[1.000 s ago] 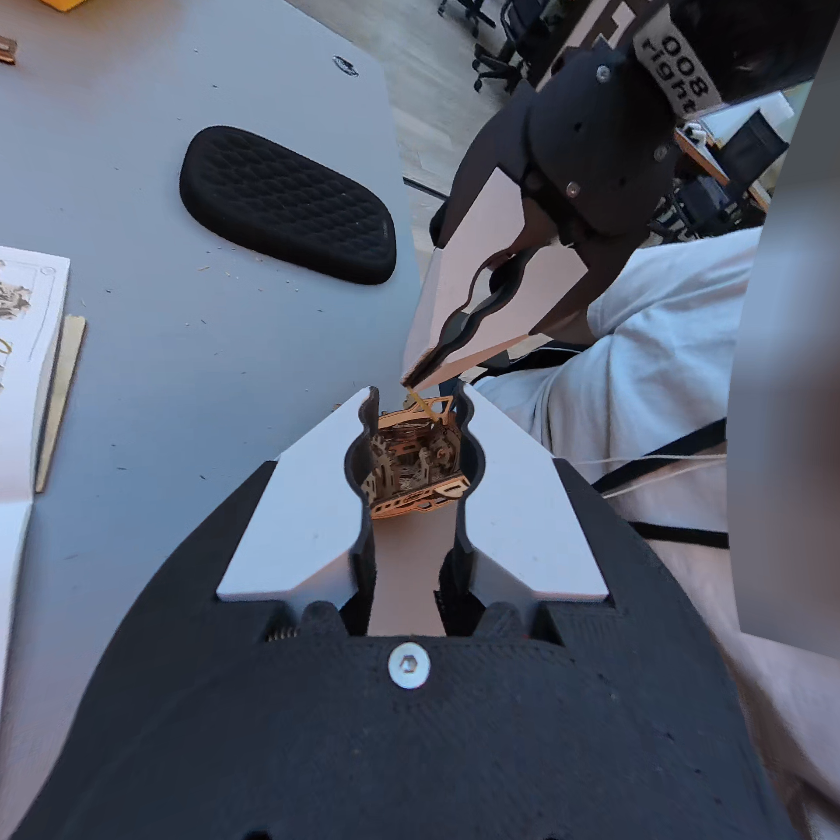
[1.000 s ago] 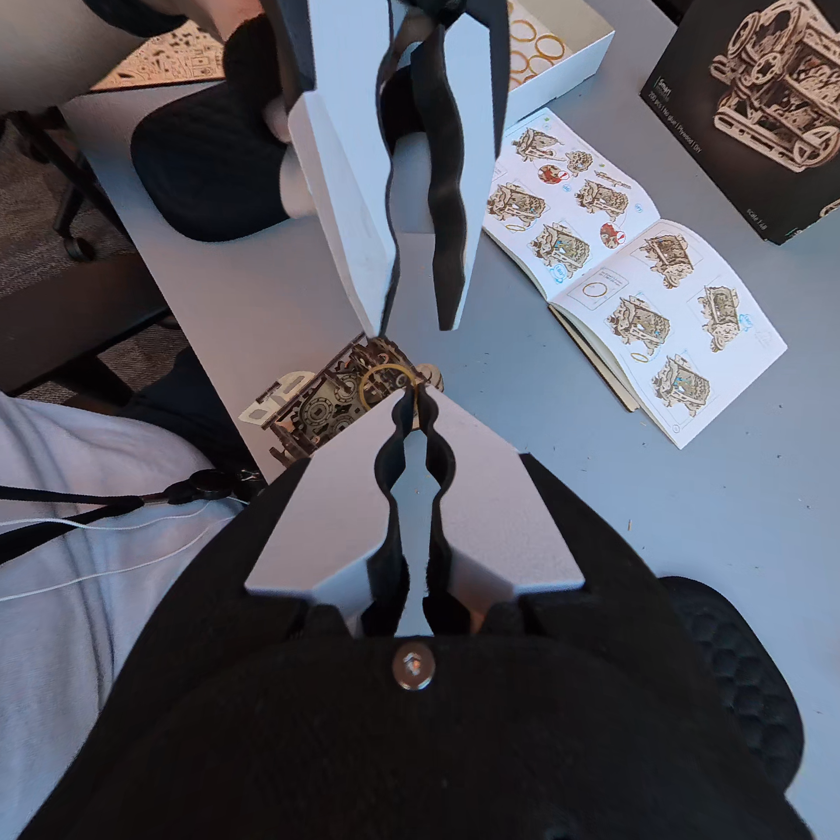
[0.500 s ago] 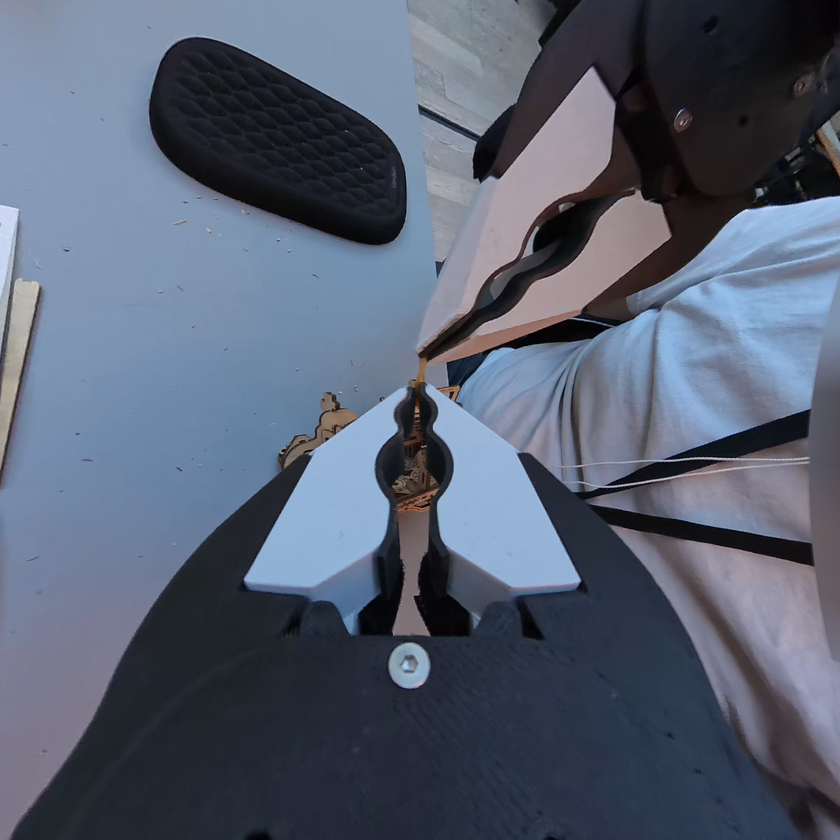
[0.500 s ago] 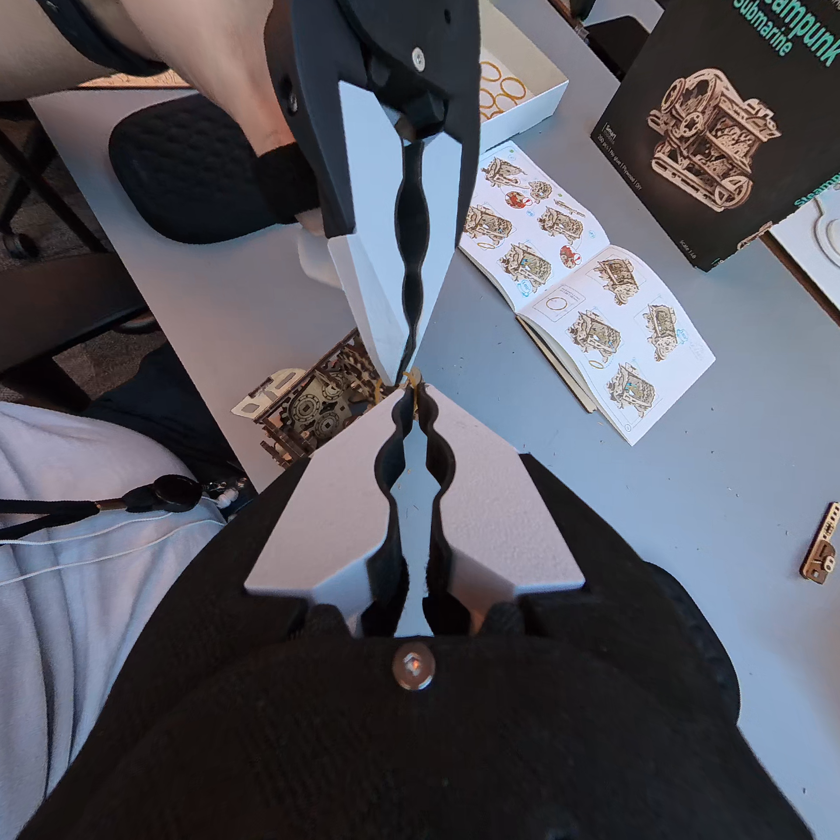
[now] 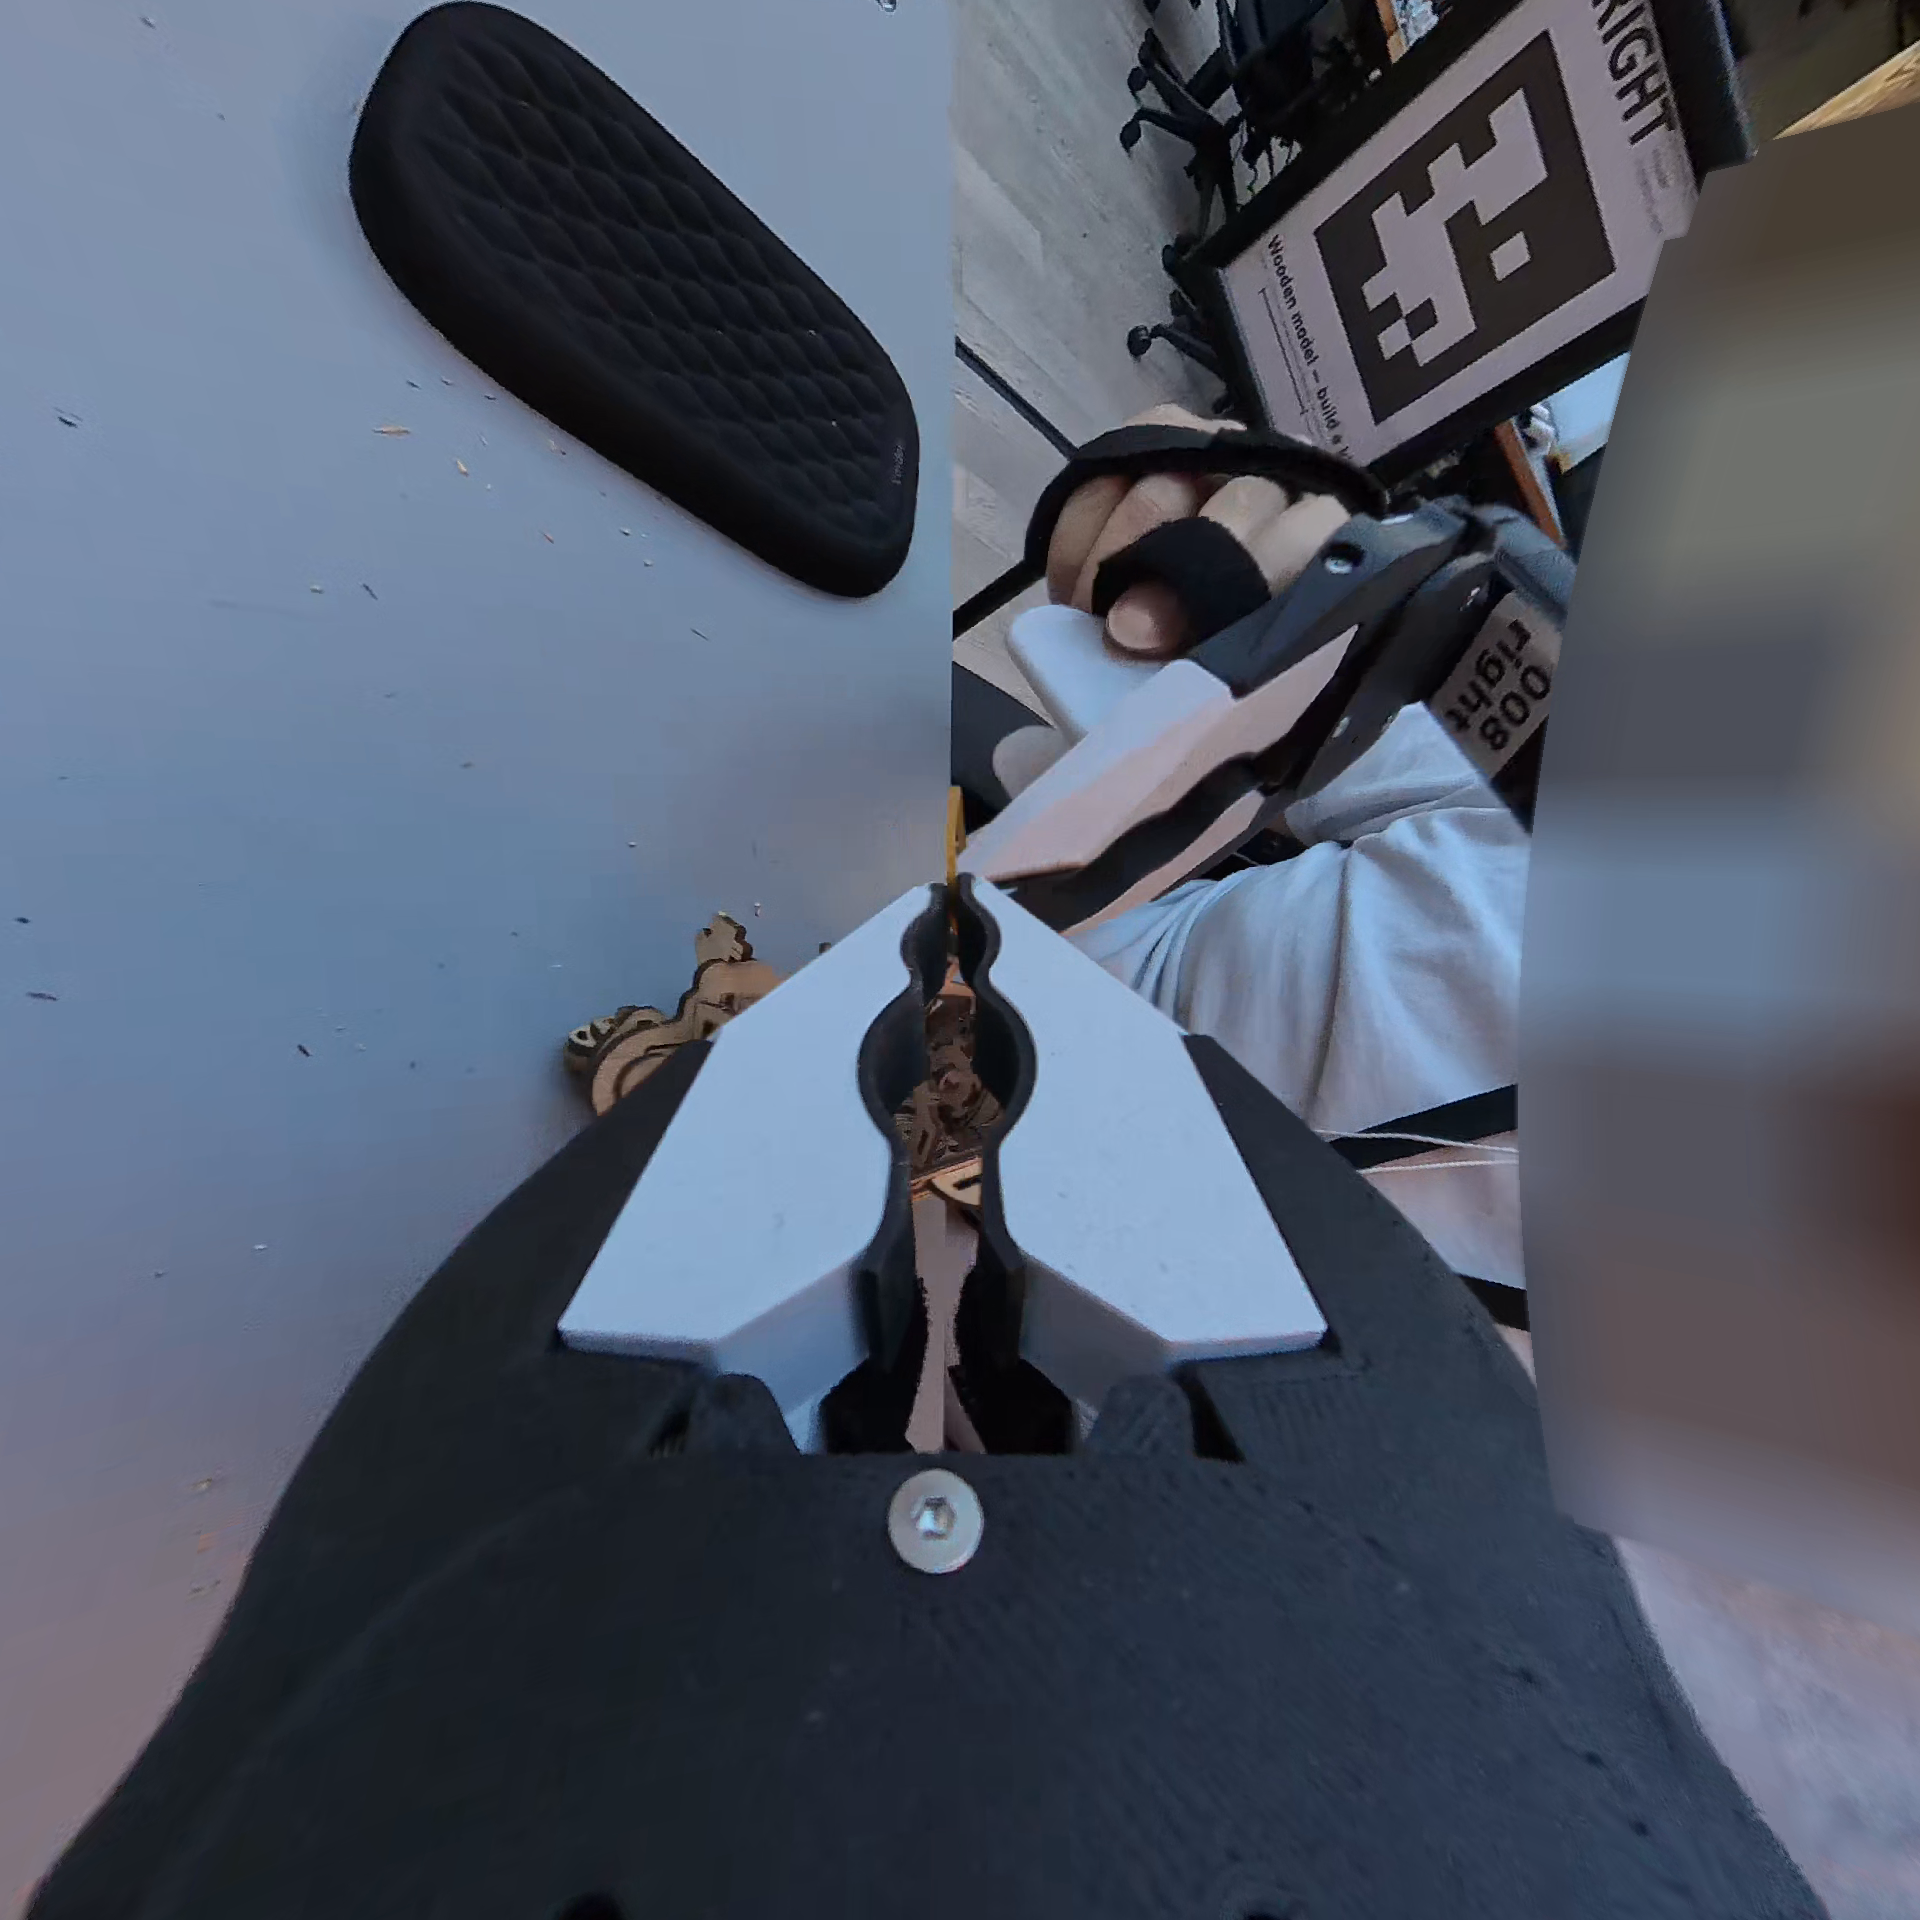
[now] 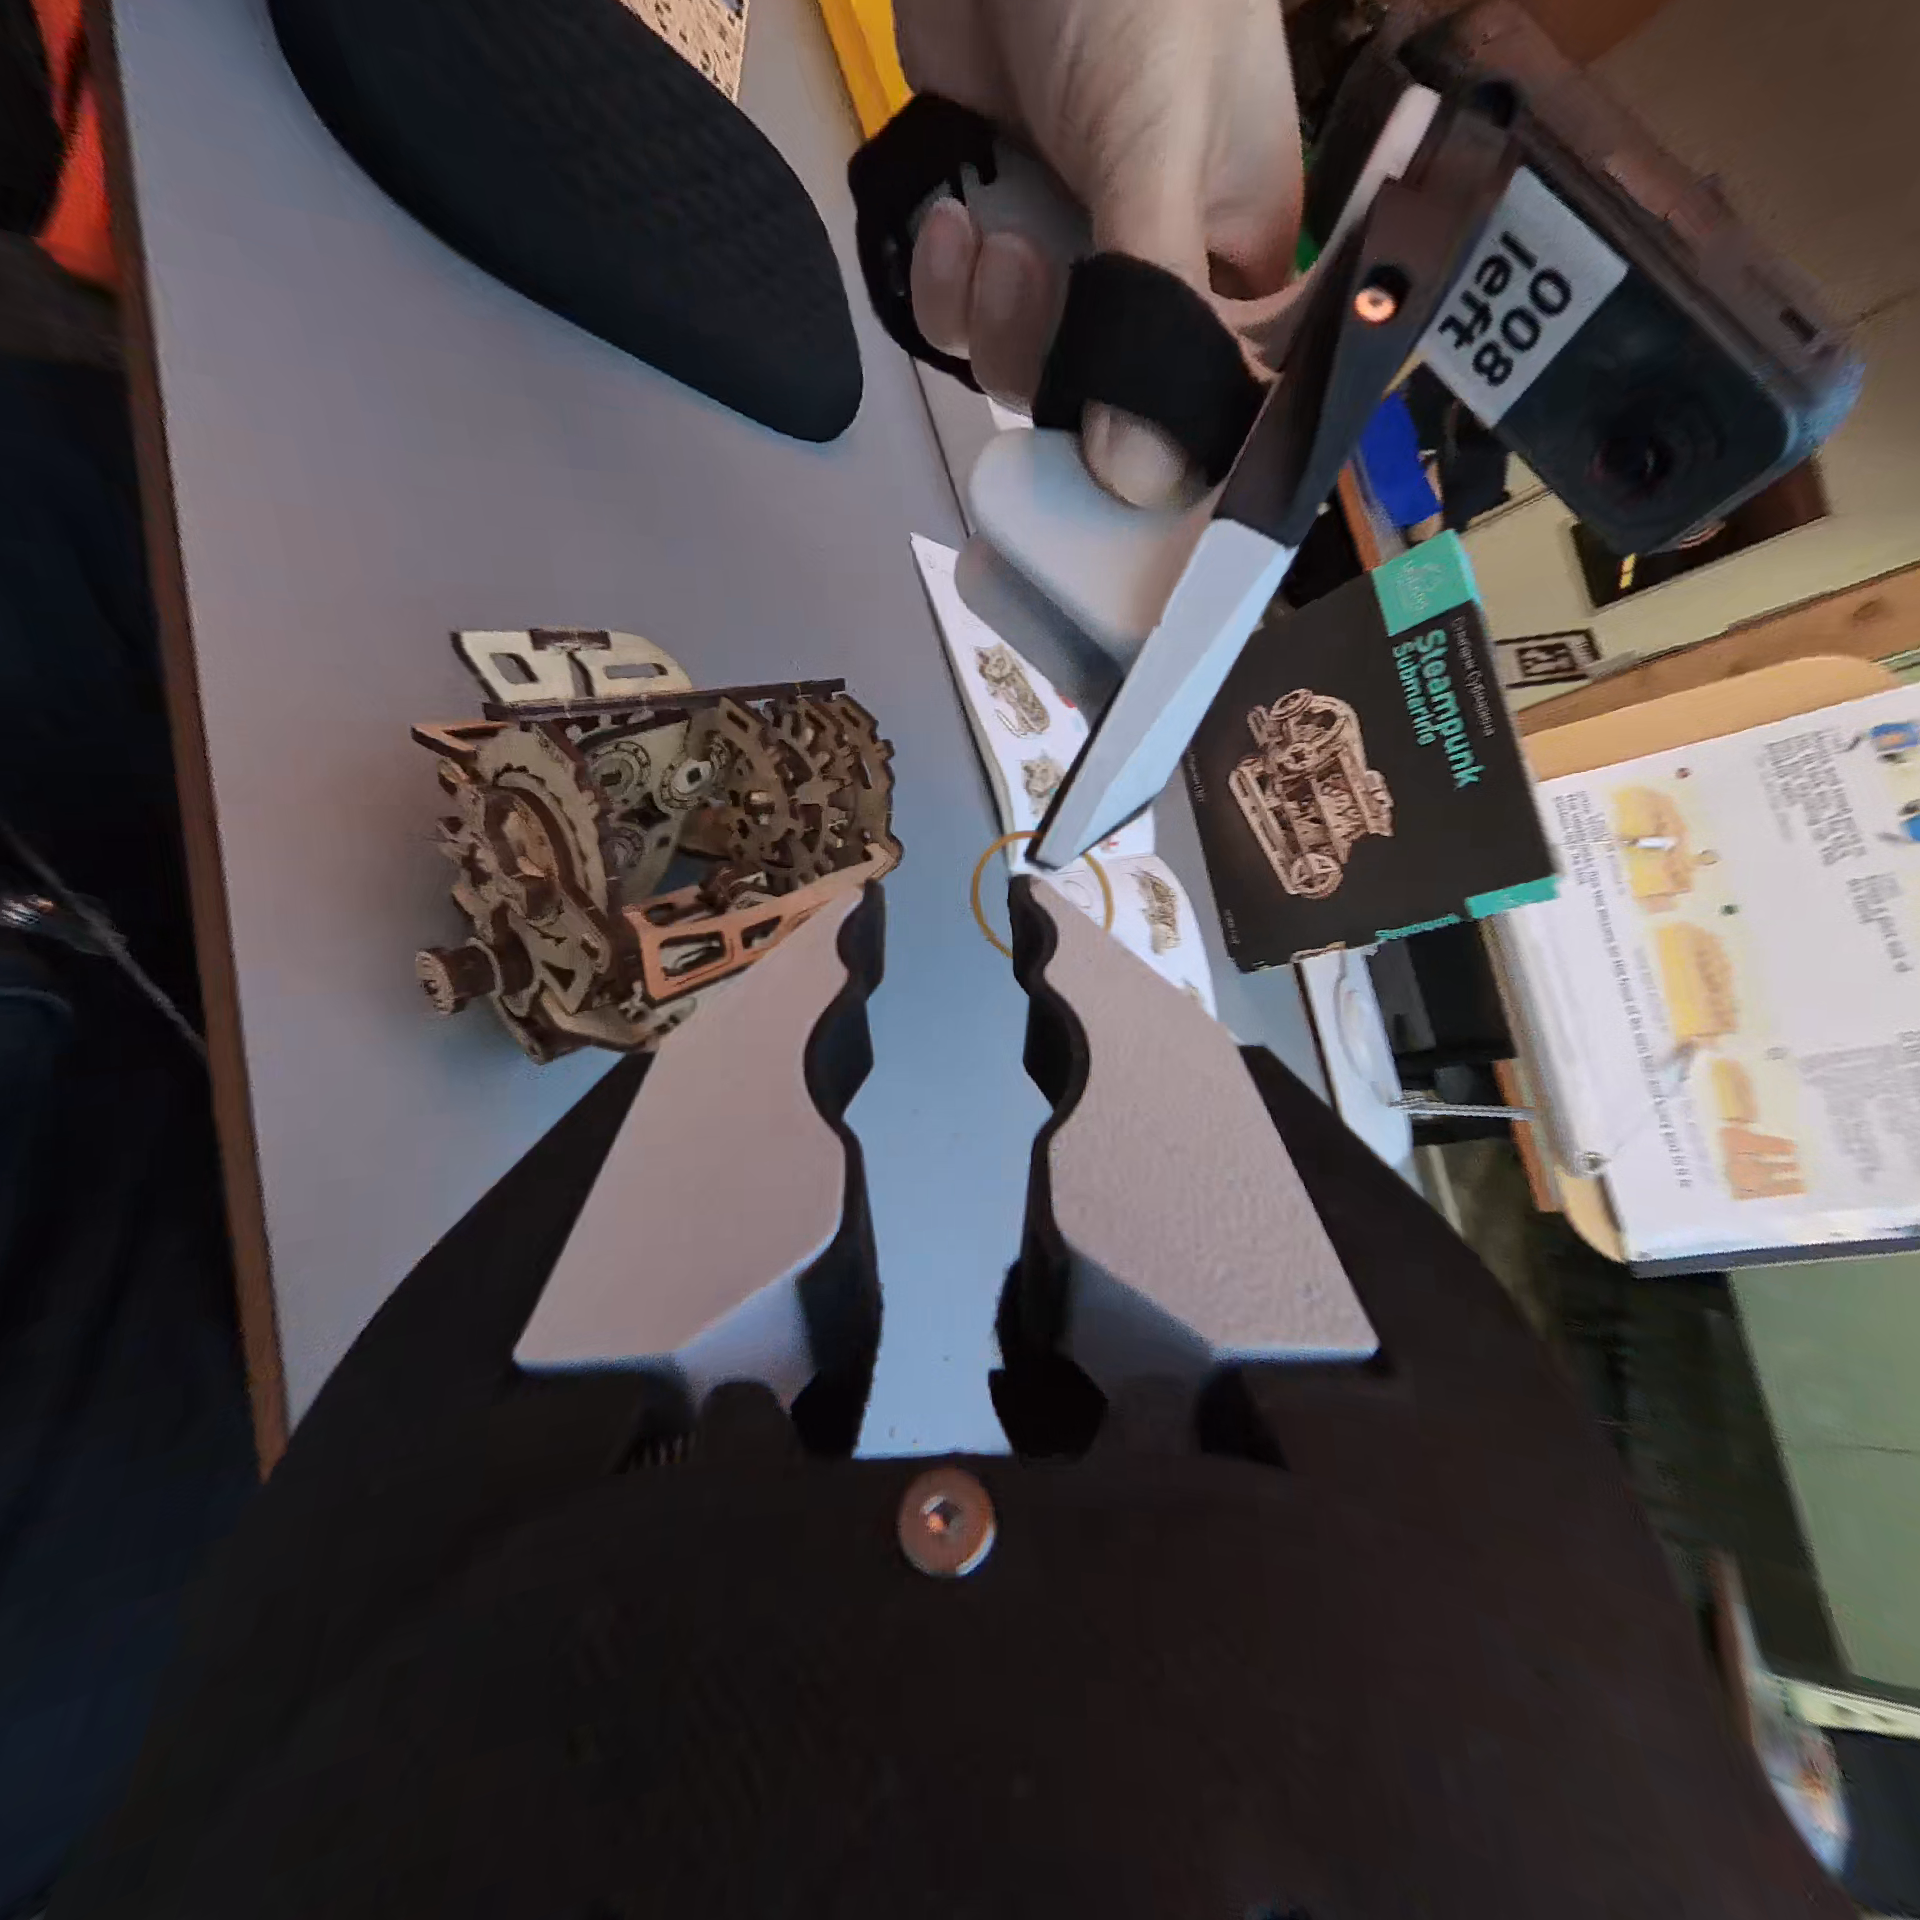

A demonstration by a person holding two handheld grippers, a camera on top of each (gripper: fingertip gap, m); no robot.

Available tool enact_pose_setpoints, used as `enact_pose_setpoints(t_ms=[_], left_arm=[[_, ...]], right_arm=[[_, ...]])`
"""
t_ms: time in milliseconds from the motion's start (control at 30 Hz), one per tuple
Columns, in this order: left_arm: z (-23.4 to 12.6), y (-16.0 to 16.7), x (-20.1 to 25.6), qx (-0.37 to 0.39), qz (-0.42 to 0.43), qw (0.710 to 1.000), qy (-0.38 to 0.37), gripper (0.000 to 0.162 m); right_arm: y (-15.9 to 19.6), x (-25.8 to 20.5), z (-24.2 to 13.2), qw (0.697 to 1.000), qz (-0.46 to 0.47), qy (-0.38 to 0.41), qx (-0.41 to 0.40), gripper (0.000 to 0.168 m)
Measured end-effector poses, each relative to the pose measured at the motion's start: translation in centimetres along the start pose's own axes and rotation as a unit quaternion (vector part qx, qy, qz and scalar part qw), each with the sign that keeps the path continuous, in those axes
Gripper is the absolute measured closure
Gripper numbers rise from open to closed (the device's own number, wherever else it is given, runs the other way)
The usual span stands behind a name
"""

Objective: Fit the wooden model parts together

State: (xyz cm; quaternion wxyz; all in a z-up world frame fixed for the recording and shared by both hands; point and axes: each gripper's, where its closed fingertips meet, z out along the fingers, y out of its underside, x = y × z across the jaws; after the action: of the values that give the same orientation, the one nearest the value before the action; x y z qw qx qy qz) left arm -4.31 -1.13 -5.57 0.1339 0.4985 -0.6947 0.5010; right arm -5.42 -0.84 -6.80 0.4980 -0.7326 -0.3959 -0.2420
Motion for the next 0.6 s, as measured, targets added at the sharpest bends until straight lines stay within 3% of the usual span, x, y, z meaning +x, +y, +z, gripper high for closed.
enact_pose_setpoints(t_ms=[33, 167, 600], left_arm=[[0.1, 0.0, 0.2, 0.0, -0.006, 1.0, 0.007, 0.162], [0.0, -0.3, 0.6, 0.013, -0.03, 0.999, 0.031, 0.162], [-2.7, -0.4, -1.3, 0.049, -0.031, 0.998, 0.008, 0.162]], right_arm=[[0.0, 0.3, 0.1, 1.0, -0.019, 0.014, -0.007, 0.147], [0.6, 0.3, 0.3, 0.997, -0.061, 0.026, -0.043, 0.168], [0.3, -0.6, -1.6, 0.996, -0.054, 0.015, -0.064, 0.168]])
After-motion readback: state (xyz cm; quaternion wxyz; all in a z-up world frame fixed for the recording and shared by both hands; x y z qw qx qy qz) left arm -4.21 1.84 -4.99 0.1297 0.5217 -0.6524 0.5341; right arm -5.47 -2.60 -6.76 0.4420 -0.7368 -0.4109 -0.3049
